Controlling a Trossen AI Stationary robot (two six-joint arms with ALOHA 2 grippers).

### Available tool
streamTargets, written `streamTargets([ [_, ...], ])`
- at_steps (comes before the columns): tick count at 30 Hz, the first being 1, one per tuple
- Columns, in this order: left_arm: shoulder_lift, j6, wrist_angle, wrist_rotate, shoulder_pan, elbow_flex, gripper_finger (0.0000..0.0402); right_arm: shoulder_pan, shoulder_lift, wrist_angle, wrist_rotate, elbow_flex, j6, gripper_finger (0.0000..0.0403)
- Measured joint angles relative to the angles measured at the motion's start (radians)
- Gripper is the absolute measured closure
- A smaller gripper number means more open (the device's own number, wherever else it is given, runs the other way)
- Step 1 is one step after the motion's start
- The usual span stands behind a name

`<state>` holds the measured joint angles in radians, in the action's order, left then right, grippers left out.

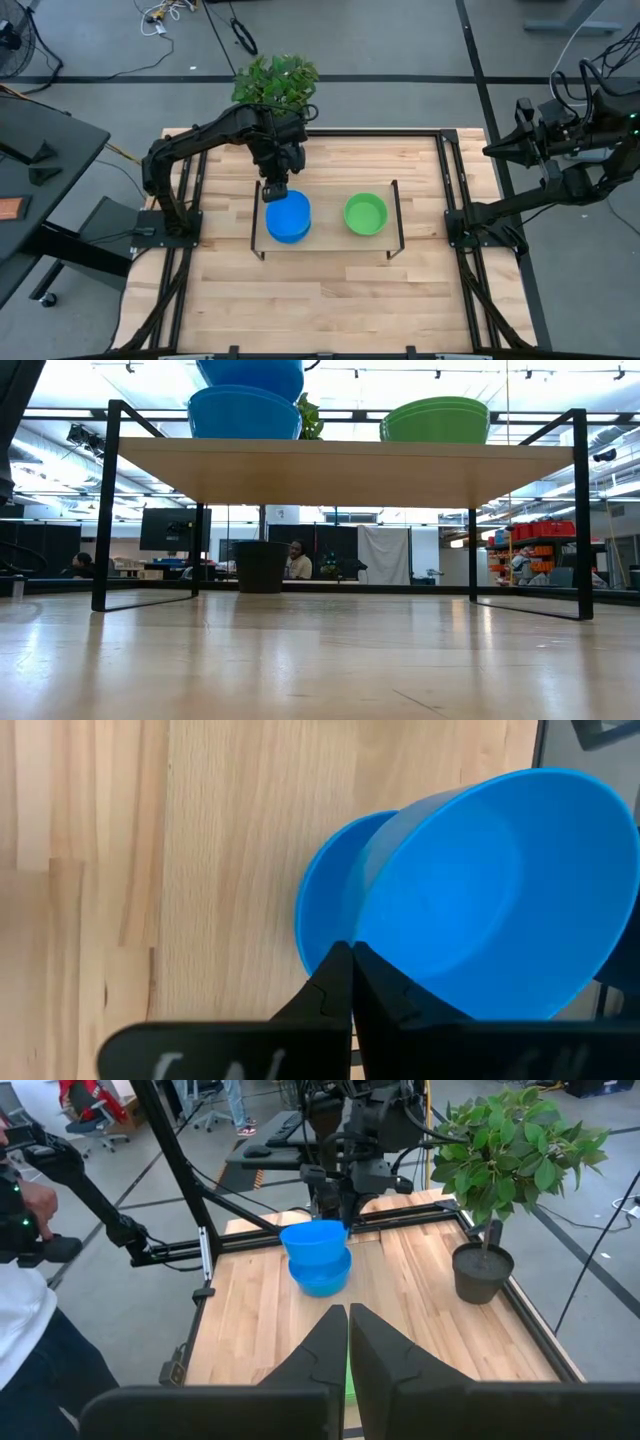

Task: Pick & Place Mini bowls
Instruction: Stack the blue bowl on the blue bowls on the shelf

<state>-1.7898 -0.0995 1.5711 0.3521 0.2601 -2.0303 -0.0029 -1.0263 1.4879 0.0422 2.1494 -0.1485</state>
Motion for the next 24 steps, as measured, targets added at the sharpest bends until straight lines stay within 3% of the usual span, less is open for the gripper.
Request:
streamTargets([
  [16,-0.009,0.005,-0.001,0.018,0.006,0.043,0.0401,0.0,0.0,0.0,0.0,0.0,0.0,0.0382],
  [24,0.077,0.028,0.0,0.023,0.019,0.042,0.0401,0.0,0.0,0.0,0.0,0.0,0.0,0.0382],
])
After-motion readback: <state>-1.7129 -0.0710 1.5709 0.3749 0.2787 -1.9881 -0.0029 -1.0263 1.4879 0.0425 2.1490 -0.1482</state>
